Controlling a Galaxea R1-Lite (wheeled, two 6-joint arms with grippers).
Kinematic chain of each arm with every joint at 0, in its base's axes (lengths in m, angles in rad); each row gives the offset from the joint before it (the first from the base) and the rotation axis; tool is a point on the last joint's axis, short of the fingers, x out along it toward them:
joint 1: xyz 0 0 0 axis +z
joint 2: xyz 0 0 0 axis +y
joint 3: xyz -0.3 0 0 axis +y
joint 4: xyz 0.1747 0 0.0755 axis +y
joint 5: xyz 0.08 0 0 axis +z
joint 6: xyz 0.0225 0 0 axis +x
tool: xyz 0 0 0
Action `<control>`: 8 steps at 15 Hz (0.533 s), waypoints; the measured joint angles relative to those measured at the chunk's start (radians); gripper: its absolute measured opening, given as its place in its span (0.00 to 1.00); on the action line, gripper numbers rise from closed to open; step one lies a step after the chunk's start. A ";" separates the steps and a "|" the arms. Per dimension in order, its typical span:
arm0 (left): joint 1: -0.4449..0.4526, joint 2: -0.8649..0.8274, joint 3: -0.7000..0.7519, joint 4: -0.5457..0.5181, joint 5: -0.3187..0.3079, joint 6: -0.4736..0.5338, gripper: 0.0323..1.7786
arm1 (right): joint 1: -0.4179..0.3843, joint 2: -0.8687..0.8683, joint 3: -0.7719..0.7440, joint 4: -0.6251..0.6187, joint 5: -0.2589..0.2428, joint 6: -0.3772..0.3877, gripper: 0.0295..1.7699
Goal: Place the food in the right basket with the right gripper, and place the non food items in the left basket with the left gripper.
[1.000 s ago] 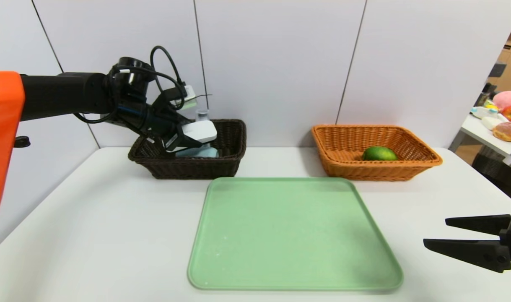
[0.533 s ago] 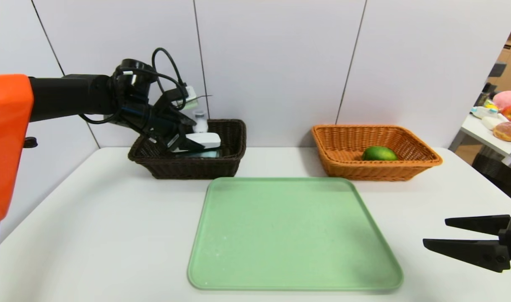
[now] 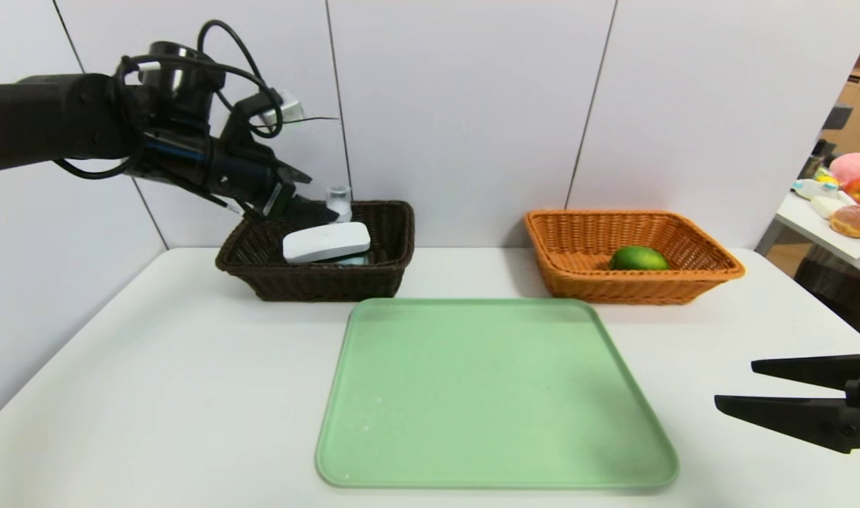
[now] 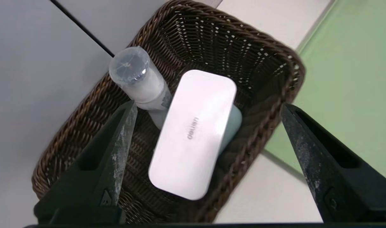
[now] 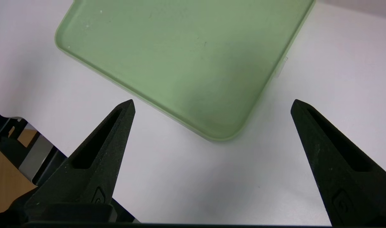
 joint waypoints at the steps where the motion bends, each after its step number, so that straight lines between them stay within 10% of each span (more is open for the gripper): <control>1: -0.003 -0.038 0.034 0.004 0.004 -0.060 0.90 | 0.000 -0.003 -0.004 0.000 0.000 0.000 0.96; 8: -0.039 -0.294 0.411 0.000 0.165 -0.352 0.94 | 0.018 -0.011 -0.007 -0.063 0.008 0.002 0.96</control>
